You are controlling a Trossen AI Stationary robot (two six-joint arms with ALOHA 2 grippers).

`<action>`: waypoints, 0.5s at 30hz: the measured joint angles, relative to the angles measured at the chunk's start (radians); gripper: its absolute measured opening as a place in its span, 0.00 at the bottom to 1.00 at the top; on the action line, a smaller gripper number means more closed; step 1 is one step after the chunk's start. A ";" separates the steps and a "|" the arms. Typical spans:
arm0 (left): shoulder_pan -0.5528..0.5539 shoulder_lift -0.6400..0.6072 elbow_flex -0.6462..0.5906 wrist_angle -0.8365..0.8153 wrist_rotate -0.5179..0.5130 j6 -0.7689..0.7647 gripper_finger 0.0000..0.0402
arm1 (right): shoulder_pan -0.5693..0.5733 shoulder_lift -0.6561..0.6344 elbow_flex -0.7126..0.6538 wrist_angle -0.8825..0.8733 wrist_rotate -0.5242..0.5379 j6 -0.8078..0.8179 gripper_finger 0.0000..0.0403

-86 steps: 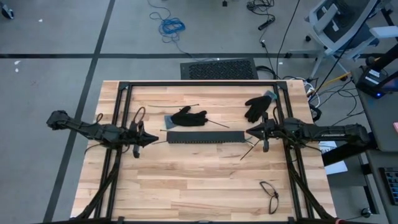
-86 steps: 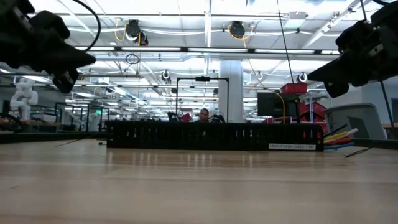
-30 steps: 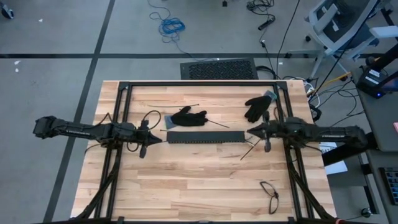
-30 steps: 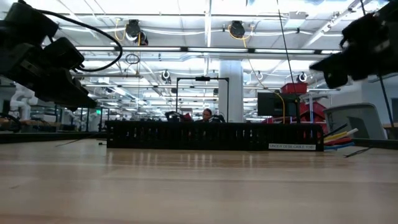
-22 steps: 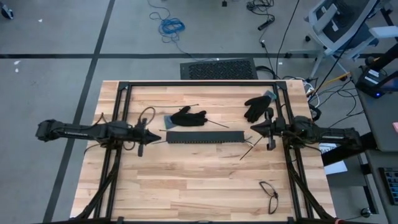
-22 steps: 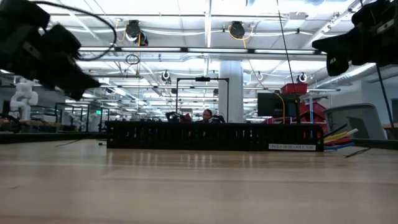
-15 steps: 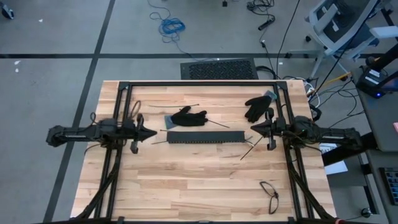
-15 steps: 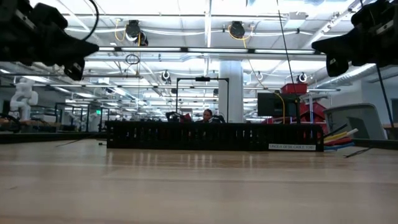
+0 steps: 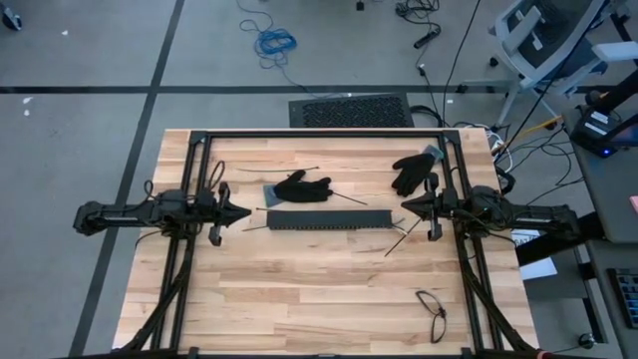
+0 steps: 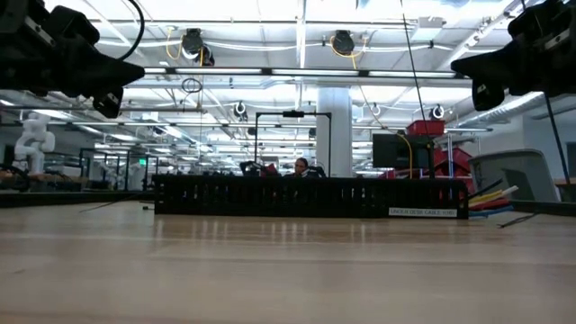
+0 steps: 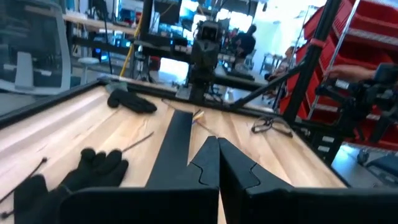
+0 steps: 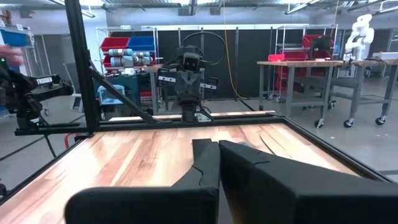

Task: Ziptie cables
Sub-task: Return to Home Position

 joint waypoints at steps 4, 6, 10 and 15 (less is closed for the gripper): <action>0.000 0.008 0.000 -0.001 -0.001 0.000 0.00 | 0.000 0.004 0.000 -0.002 0.000 0.000 0.00; 0.000 0.008 0.000 -0.001 -0.001 0.000 0.00 | 0.000 0.004 0.000 0.000 0.000 0.000 0.00; 0.000 0.009 0.000 -0.002 -0.001 0.000 0.00 | 0.000 0.004 0.000 0.000 0.000 0.000 0.00; 0.000 0.009 0.000 0.001 -0.001 0.000 0.00 | 0.000 0.005 0.000 0.000 0.000 0.000 0.00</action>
